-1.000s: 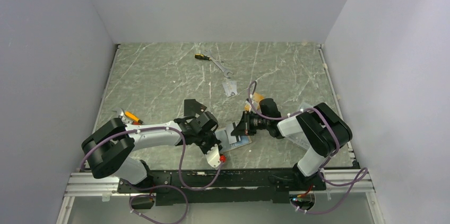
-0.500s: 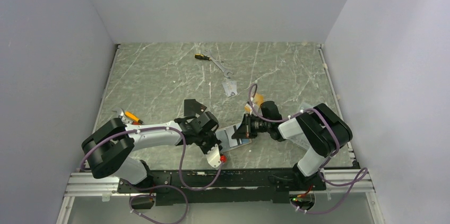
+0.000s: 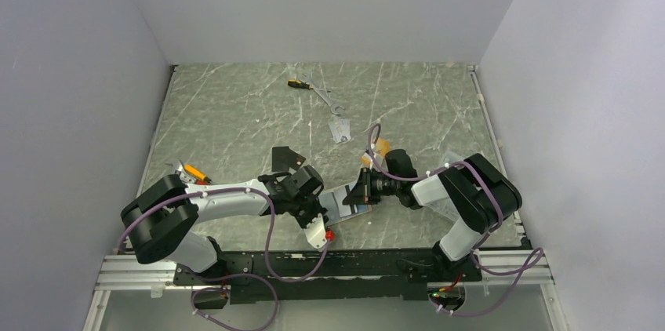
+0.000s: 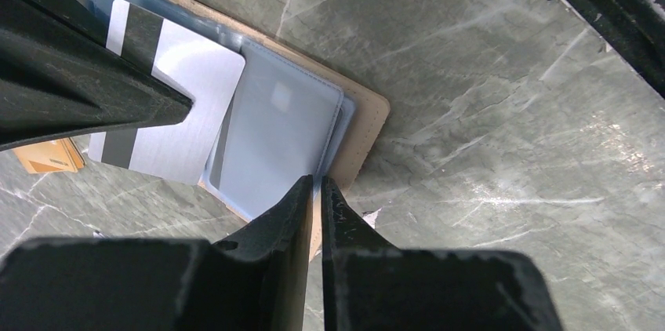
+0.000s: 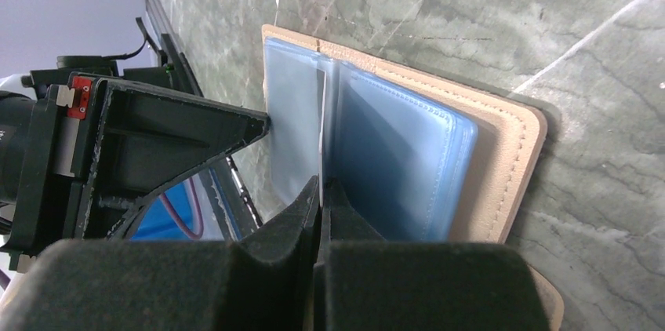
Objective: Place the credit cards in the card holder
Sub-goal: Insert the credit card into the card holder.
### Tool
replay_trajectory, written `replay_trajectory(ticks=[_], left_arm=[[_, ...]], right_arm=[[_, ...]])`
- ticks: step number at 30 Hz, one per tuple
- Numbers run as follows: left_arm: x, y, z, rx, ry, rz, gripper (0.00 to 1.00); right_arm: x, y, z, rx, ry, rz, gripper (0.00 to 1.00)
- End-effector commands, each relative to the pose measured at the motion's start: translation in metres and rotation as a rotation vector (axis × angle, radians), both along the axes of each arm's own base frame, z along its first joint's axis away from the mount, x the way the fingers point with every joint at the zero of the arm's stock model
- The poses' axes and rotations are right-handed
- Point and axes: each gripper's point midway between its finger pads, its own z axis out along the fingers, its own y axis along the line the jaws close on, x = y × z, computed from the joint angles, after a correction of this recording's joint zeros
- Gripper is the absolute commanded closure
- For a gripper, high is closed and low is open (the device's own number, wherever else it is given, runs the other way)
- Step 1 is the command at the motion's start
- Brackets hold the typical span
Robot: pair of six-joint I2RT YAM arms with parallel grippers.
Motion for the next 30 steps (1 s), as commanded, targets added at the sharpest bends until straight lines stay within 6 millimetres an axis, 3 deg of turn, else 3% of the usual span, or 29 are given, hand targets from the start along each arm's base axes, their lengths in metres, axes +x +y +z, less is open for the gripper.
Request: replay_trajectory(ticks=[1,6,23,30], left_arm=[[-0.005,-0.001,0.005,-0.008,0.011,-0.012,0.86],[-0.005,-0.002,0.005,-0.010,0.007,-0.009,0.86],[-0.003,-0.001,0.005,-0.009,-0.005,-0.010,0.87],[-0.002,-0.003,0.006,-0.017,-0.012,-0.012,0.86]], right_arm=[[0.017,-0.002,-0.003,-0.030,-0.064,-0.049,1.00],[0.013,0.004,-0.005,0.000,-0.033,-0.010,1.00],[-0.020,-0.004,-0.013,-0.019,0.047,0.081,1.00],[-0.025,0.005,-0.015,-0.029,0.068,0.125,1.00]])
